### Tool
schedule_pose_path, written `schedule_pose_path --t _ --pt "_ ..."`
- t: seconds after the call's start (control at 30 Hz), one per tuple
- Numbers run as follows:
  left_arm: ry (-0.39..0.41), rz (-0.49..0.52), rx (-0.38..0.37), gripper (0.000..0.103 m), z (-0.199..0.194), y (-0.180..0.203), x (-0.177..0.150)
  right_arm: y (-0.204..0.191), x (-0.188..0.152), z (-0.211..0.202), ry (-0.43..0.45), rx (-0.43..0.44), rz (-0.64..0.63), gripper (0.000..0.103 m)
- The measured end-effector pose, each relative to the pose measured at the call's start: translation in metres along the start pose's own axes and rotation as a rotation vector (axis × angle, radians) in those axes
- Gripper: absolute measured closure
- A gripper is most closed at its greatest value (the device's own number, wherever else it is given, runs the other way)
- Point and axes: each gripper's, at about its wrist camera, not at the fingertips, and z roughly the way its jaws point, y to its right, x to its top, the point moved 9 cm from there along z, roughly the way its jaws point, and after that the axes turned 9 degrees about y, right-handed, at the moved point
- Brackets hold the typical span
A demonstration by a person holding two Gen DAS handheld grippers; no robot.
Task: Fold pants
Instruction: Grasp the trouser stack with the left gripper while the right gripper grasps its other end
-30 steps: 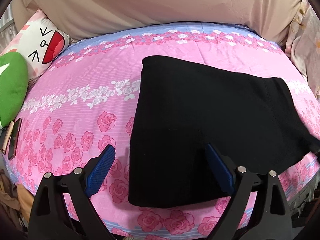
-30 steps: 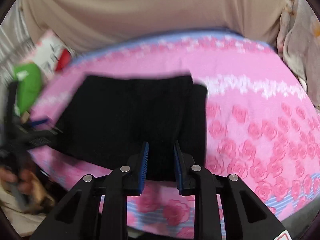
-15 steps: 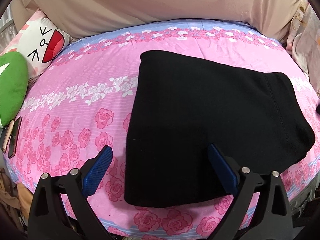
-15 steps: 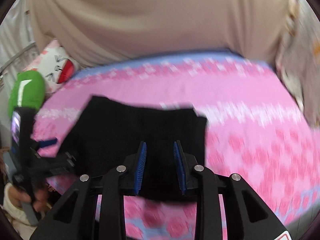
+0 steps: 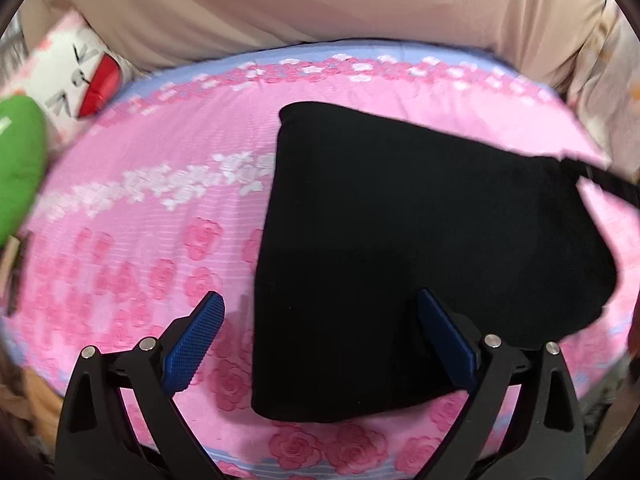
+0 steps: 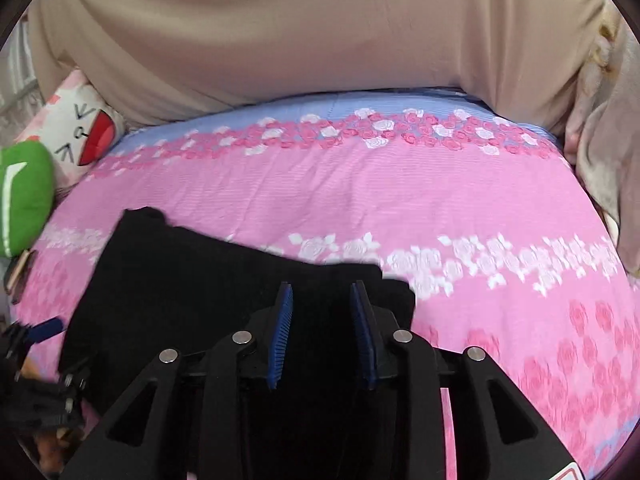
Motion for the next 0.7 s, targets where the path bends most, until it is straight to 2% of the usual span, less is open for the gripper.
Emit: schedule_pose_path --t 0.03,0.13,0.2,0.27,0.37,0.5,0.6,0.67,0.7 --pt "-0.006 -0.038 -0.065 0.008 -0.002 -0.002 0.000 0.005 -0.009 -0.012 0.005 -0.005 0.016 0.053" --pt "-0.047 -0.148 -0.191 0.008 0.003 -0.009 -0.006 0.027 -0.041 -0.036 -0.025 -0.033 0.064 0.028" --pt "-0.097 -0.207 -0.261 0.008 0.013 -0.010 -0.014 0.040 -0.061 -0.038 -0.064 -0.018 0.171 0.019" --pt "-0.152 -0.258 -0.305 0.007 0.025 -0.007 -0.022 0.040 -0.079 -0.034 -0.116 0.054 0.266 0.018" --pt "-0.134 -0.229 -0.317 0.007 0.028 0.005 -0.018 0.036 -0.096 -0.021 -0.176 0.140 0.339 0.018" --pt "-0.126 -0.194 -0.273 0.008 0.035 0.015 -0.014 0.021 -0.094 -0.010 -0.183 0.173 0.337 0.014" --pt "-0.120 -0.194 -0.259 0.025 0.035 0.015 -0.009 0.017 -0.089 -0.003 -0.177 0.171 0.357 0.009" --pt "-0.105 -0.178 -0.235 0.048 0.030 0.012 -0.005 0.017 -0.086 -0.003 -0.150 0.164 0.359 0.031" --pt "-0.095 -0.166 -0.224 0.054 0.026 0.012 -0.003 0.015 -0.083 -0.004 -0.136 0.164 0.352 0.045"
